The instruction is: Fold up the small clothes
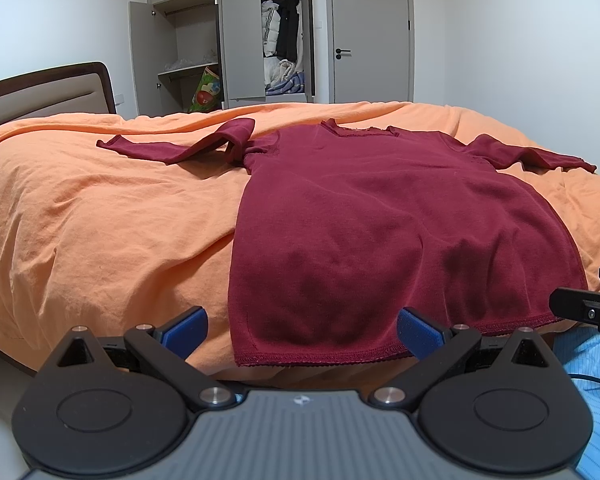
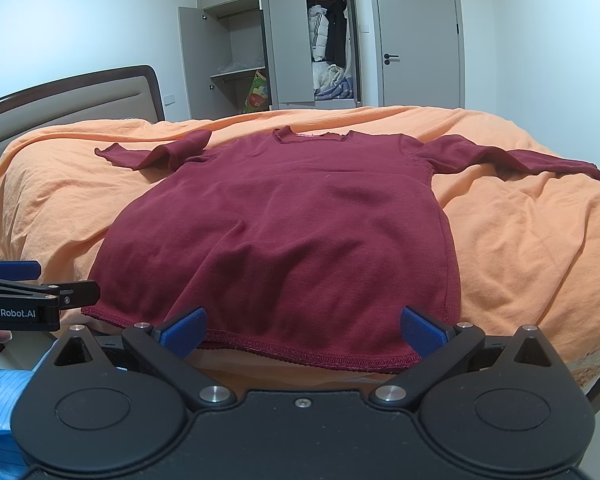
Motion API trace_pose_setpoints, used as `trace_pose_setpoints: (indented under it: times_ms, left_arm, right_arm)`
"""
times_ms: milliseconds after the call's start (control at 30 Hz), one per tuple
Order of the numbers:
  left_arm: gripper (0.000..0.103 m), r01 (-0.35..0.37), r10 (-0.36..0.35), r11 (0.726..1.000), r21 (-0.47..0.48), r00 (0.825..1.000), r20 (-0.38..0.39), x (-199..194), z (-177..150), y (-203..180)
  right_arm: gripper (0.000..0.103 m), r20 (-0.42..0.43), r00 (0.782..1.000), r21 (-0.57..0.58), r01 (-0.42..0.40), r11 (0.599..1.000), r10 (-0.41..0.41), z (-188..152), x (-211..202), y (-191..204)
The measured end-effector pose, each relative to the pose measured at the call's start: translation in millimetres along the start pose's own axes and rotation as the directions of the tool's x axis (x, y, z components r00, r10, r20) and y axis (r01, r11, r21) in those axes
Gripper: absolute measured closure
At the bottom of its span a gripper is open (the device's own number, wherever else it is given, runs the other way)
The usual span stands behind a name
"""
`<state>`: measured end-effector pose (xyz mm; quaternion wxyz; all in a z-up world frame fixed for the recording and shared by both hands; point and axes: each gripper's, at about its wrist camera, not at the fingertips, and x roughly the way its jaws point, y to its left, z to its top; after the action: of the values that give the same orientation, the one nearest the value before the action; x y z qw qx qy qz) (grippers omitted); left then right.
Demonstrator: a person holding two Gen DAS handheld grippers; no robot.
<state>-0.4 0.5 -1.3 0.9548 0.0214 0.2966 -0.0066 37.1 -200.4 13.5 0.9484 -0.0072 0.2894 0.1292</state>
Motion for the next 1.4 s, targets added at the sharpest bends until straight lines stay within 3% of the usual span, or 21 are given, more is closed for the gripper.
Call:
trace_pose_setpoints:
  times_ms: [433, 600, 733, 867, 1133, 1400]
  left_arm:
    - [0.000, 0.006, -0.006, 1.000, -0.002, 1.000, -0.023, 8, 6, 2]
    - [0.000, -0.014, 0.014, 1.000, 0.009, 0.999, -0.031, 18, 14, 0]
    - [0.000, -0.013, 0.014, 1.000, 0.004, 0.999, -0.035, 34, 33, -4]
    - [0.000, -0.014, 0.014, 1.000, 0.010, 1.000, -0.008, 59, 66, -17]
    - [0.000, 0.013, -0.014, 0.999, 0.036, 0.999, 0.038, 104, 127, -48]
    - [0.000, 0.067, -0.067, 0.997, 0.030, 0.998, 0.021, 168, 165, -77]
  right_arm:
    - [0.000, -0.022, 1.000, 0.003, -0.010, 1.000, 0.010, 10, 8, -4]
    - [0.000, 0.018, 0.999, 0.005, 0.028, 1.000, -0.028, 26, 9, -10]
    - [0.000, 0.053, 0.997, 0.028, 0.051, 0.998, -0.052, 47, 19, -19]
    - [0.000, 0.089, 0.987, 0.063, 0.125, 0.990, -0.130, 69, 35, -33]
    - [0.000, 0.072, 0.978, 0.074, 0.192, 0.979, -0.197, 100, 79, -69]
    - [0.000, 0.011, 0.970, 0.125, 0.239, 0.963, -0.242, 112, 128, -111]
